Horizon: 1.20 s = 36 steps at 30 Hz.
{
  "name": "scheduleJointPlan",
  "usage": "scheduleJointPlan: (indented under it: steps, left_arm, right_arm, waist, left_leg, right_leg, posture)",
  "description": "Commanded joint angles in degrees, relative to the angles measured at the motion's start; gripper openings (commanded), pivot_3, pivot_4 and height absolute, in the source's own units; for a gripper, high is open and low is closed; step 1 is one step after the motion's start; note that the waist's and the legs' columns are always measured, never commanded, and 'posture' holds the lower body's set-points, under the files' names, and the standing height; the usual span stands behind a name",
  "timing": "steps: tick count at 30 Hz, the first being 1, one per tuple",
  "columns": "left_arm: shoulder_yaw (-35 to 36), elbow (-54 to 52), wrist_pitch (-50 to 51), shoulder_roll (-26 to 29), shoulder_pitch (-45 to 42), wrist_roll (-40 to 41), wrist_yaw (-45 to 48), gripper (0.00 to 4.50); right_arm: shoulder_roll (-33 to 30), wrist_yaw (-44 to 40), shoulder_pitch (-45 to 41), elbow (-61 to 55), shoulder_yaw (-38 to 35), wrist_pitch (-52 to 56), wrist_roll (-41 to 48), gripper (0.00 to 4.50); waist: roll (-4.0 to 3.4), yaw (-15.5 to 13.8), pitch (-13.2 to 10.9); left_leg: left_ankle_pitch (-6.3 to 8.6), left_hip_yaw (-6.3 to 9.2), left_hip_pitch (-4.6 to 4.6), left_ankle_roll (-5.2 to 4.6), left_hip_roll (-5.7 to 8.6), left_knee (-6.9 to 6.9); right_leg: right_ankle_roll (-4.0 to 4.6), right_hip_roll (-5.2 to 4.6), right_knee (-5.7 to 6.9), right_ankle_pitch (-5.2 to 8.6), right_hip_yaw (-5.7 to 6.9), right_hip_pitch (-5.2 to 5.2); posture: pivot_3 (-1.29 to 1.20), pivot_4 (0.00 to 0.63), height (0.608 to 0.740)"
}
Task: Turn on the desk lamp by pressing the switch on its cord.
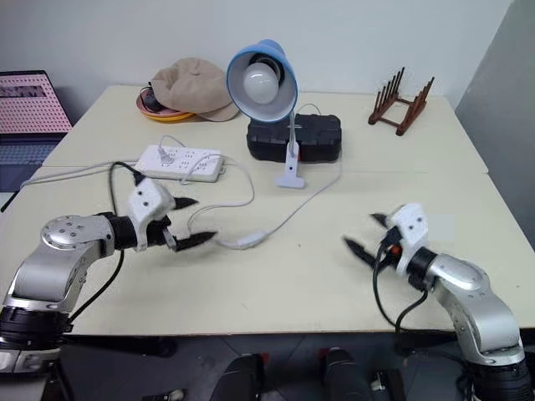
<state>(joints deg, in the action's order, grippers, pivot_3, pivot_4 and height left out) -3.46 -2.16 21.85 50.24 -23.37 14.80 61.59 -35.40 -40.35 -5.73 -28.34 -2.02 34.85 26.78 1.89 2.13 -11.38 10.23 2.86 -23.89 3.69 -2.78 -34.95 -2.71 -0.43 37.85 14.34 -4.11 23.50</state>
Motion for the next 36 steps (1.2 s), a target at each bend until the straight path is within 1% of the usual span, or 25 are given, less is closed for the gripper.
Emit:
scheduleJointPlan:
  steps: [1, 3, 8, 18, 22, 24, 25, 26, 28, 31, 35, 36]
  left_arm:
    - [-5.4, 0.1, -2.5, 0.5, -3.4, -3.3, 5.0, 4.5]
    - [-7.3, 2.1, -4.2, -0.8, -5.2, -5.3, 4.7, 4.5]
    - [-8.8, 5.6, -7.2, -2.7, -6.7, -7.8, 4.8, 4.5]
    - [-8.8, 10.9, -11.7, -5.6, -8.2, -10.1, 5.3, 4.5]
    - [-9.4, 12.8, -15.5, -6.1, -7.8, -11.7, 5.6, 4.5]
    - [-8.9, 13.2, -15.1, -7.0, -8.0, -11.1, 5.3, 4.13]
    - [-8.9, 13.4, -15.2, -7.2, -8.1, -11.1, 5.3, 4.03]
    - [-9.0, 13.4, -15.5, -7.3, -8.0, -11.2, 5.4, 3.76]
    - [-9.3, 14.0, -16.2, -7.7, -8.0, -11.8, 5.3, 3.4]
    - [-9.5, 15.5, -17.1, -8.4, -8.6, -12.6, 4.8, 2.54]
    - [-9.5, 17.4, -18.4, -8.8, -8.9, -13.4, 4.9, 1.57]
    - [-9.4, 17.6, -18.5, -8.9, -8.9, -13.5, 5.0, 1.45]
  right_arm:
    - [-1.4, -3.8, -0.4, -3.7, 1.9, 1.6, 3.4, 4.46]
    - [-1.0, -3.5, -0.5, -4.6, 2.3, 2.5, 4.3, 4.46]
    - [0.1, -1.1, 0.4, -5.9, 2.4, 2.9, 4.2, 4.46]
    - [0.6, 1.9, 2.5, -8.0, 1.8, 3.4, 4.7, 4.46]
    - [0.4, 2.2, 2.6, -8.3, 2.4, 3.3, 4.5, 4.46]
    - [0.7, 2.5, 2.5, -8.4, 2.4, 3.6, 5.0, 4.5]
    - [0.7, 2.5, 2.4, -8.4, 2.4, 3.8, 5.1, 4.5]
    - [0.7, 2.6, 2.4, -8.5, 2.3, 3.9, 5.2, 4.5]
    - [0.6, 2.6, 2.4, -8.5, 2.3, 3.9, 5.1, 4.5]
    - [0.5, 2.7, 2.3, -8.5, 2.1, 4.1, 5.2, 4.5]
    - [0.5, 3.2, 2.5, -9.0, 1.9, 4.4, 5.5, 4.5]
    - [0.4, 3.2, 2.6, -9.0, 1.8, 4.4, 5.6, 4.5]
  waist:
    - [0.0, -0.1, 0.0]
    - [0.01, -0.2, 0.0]
    - [0.01, -0.2, 0.0]
    - [0.01, -0.3, 0.0]
    - [0.01, -0.3, 0.0]
    - [0.01, -0.3, 0.0]
    - [0.01, -0.3, 0.0]
    - [0.01, -0.3, 0.0]
    - [0.01, -0.3, 0.0]
    - [0.01, -0.3, 0.0]
    - [0.01, -0.3, 0.0]
    - [0.01, -0.3, 0.0]
  left_leg:
    - [0.0, -0.01, 0.0, 0.0, 0.0, 0.0]
    - [0.0, -0.01, -0.02, 0.0, 0.0, -0.01]
    - [0.0, 0.0, -0.03, 0.0, -0.01, -0.01]
    - [0.0, 0.0, -0.07, -0.01, 0.0, -0.02]
    - [0.0, 0.0, -0.06, -0.01, -0.01, -0.02]
    - [0.0, 0.0, -0.07, -0.01, -0.01, -0.02]
    - [0.0, 0.0, -0.07, -0.01, -0.01, -0.02]
    - [0.0, 0.0, -0.07, -0.01, -0.01, -0.02]
    - [0.0, 0.0, -0.08, -0.01, -0.01, -0.02]
    - [0.0, 0.0, -0.06, -0.01, -0.01, -0.02]
    - [0.0, 0.0, -0.06, -0.01, -0.01, -0.03]
    - [0.0, 0.0, -0.06, -0.01, -0.01, -0.03]
  right_leg:
    - [0.0, 0.0, -0.02, 0.0, -0.01, 0.0]
    - [0.0, 0.0, -0.02, 0.0, -0.01, 0.01]
    - [-0.01, 0.02, -0.02, 0.0, 0.0, 0.04]
    - [-0.03, 0.02, 0.0, 0.02, 0.0, 0.06]
    - [-0.03, 0.02, 0.02, 0.02, 0.01, 0.06]
    - [-0.03, 0.02, 0.02, 0.02, 0.01, 0.06]
    - [-0.03, 0.02, 0.02, 0.02, 0.01, 0.06]
    - [-0.03, 0.02, 0.02, 0.02, 0.01, 0.06]
    - [-0.03, 0.02, 0.02, 0.02, 0.01, 0.06]
    - [-0.03, 0.02, 0.04, 0.02, 0.01, 0.06]
    - [-0.03, 0.02, 0.06, 0.02, 0.01, 0.06]
    - [-0.03, 0.02, 0.06, 0.02, 0.01, 0.06]
  posture:
    - [0.0, 0.15, 0.74]
    - [0.0, 0.15, 0.74]
    - [0.0, 0.15, 0.74]
    - [0.0, 0.15, 0.74]
    - [0.0, 0.15, 0.74]
    - [0.0, 0.15, 0.74]
    - [0.0, 0.15, 0.74]
    - [0.0, 0.15, 0.74]
    - [0.0, 0.15, 0.74]
    - [0.0, 0.15, 0.74]
    - [0.0, 0.15, 0.74]
    - [0.0, 0.15, 0.74]
